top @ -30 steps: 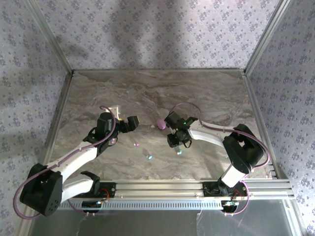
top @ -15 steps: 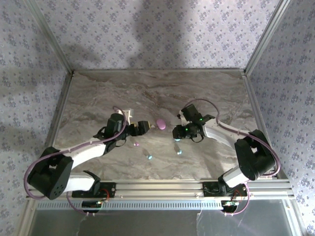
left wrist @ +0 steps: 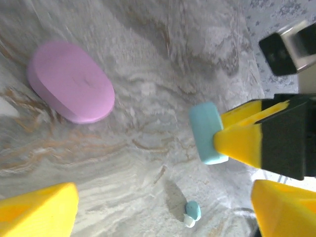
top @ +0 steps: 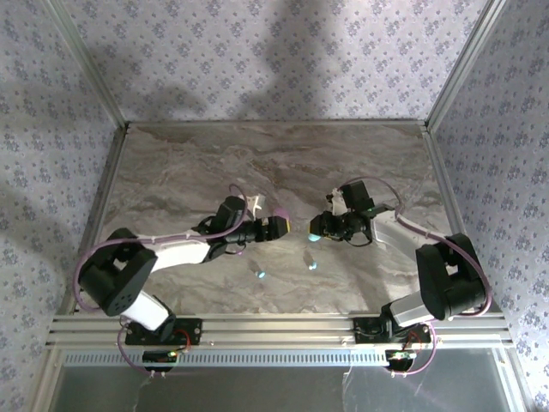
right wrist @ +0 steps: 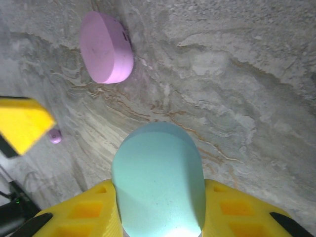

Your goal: Insert the wireless bluetooth earbuds into the charging case

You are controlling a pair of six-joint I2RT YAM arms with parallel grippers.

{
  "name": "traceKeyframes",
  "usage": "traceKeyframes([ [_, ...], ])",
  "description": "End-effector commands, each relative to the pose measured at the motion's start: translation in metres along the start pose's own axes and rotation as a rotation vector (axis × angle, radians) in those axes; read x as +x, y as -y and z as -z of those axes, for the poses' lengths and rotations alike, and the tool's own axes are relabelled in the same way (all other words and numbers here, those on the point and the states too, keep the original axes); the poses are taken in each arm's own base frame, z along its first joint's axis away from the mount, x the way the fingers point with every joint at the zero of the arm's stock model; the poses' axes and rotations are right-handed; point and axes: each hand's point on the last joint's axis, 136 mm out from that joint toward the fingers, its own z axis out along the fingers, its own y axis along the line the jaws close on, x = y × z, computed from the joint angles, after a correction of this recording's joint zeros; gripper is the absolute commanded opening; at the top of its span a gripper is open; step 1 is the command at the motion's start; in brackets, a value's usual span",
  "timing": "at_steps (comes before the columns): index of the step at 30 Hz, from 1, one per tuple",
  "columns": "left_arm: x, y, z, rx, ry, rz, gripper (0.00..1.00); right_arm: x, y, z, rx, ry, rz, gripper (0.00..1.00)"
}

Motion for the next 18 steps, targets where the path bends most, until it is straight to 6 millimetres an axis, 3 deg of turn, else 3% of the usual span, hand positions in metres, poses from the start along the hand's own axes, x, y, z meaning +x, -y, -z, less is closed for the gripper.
traceKeyframes([
  [1,0.000,0.023,-0.012,0.109,-0.021,0.042,0.81,-0.002,-0.014,0.005,-0.078,0.001,-0.011,0.35],
  [7,0.008,0.031,-0.027,0.195,-0.058,0.091,0.67,-0.005,-0.020,0.006,-0.114,0.003,-0.028,0.36],
  [18,0.010,0.033,-0.037,0.224,-0.063,0.104,0.65,-0.005,-0.025,0.000,-0.168,-0.013,-0.061,0.35],
])
